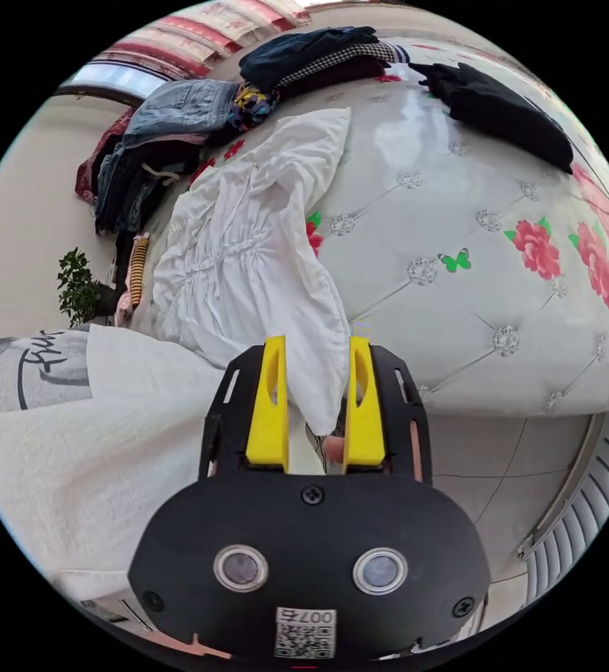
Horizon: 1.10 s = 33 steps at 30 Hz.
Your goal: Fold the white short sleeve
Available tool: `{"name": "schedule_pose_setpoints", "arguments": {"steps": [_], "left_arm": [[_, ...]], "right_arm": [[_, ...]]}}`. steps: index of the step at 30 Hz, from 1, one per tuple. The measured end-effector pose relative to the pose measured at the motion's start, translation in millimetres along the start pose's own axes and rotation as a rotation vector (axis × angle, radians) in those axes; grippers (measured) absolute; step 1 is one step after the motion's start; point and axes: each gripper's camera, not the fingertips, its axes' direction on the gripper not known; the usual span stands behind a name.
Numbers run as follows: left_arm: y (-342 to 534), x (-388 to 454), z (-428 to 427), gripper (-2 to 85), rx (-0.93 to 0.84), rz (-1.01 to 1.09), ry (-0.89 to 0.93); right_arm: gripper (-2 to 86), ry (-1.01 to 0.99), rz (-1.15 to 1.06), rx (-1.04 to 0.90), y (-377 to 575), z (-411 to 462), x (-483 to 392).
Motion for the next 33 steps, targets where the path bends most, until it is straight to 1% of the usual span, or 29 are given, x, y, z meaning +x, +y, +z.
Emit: {"name": "schedule_pose_setpoints", "arguments": {"steps": [2, 4, 6, 8, 10, 12, 13, 15, 17, 20, 22, 24, 28, 33], "left_arm": [[-2, 1, 5, 10.7, -0.02, 0.008, -0.03], [-7, 0, 15, 8.6, -0.086, 0.011, -0.049], [-13, -1, 23, 2.4, -0.162, 0.021, -0.08], [-19, 2, 21, -0.1, -0.196, 0.062, -0.063], [-23, 7, 2, -0.6, -0.149, 0.133, 0.014], [-25, 10, -47, -0.9, 0.02, 0.22, 0.127], [-25, 10, -60, -0.9, 0.064, 0.231, 0.137], [-22, -5, -103, -1.0, 0.19, 0.207, 0.147], [-20, -24, -119, -1.0, 0.219, 0.155, 0.192], [-12, -51, -133, -1.0, 0.249, 0.084, 0.363], [-4, -56, -144, -1.0, 0.3, 0.099, 0.449], [5, -64, -153, -1.0, 0.366, 0.106, 0.547], [1, -83, -158, -1.0, 0.412, 0.041, 0.642], [-46, -93, -175, -0.9, 0.42, 0.021, 0.695]], "right_arm": [[8.0, 0.006, -0.031, -0.038, 8, 4, -3], [7.0, 0.038, -0.064, -0.095, 15, 13, -6], [3.9, 0.098, -0.125, -0.175, 22, 28, -13], [1.7, 0.141, -0.163, -0.221, 24, 31, -19], [0.6, 0.176, -0.196, -0.187, 25, 14, -25], [0.1, 0.164, -0.193, -0.053, 25, -34, -23], [0.0, 0.149, -0.186, -0.005, 26, -49, -20], [-0.1, 0.017, -0.133, 0.168, 30, -102, 1], [-0.2, -0.1, -0.068, 0.209, 32, -121, 26], [-0.3, -0.23, -0.002, 0.207, 38, -134, 49], [-0.3, -0.306, -0.001, 0.264, 46, -147, 52], [-0.2, -0.43, 0.037, 0.285, 50, -153, 63], [-0.1, -0.468, 0.065, 0.251, 43, -156, 73], [0.7, -0.586, 0.037, 0.312, 4, -188, 75]]}}
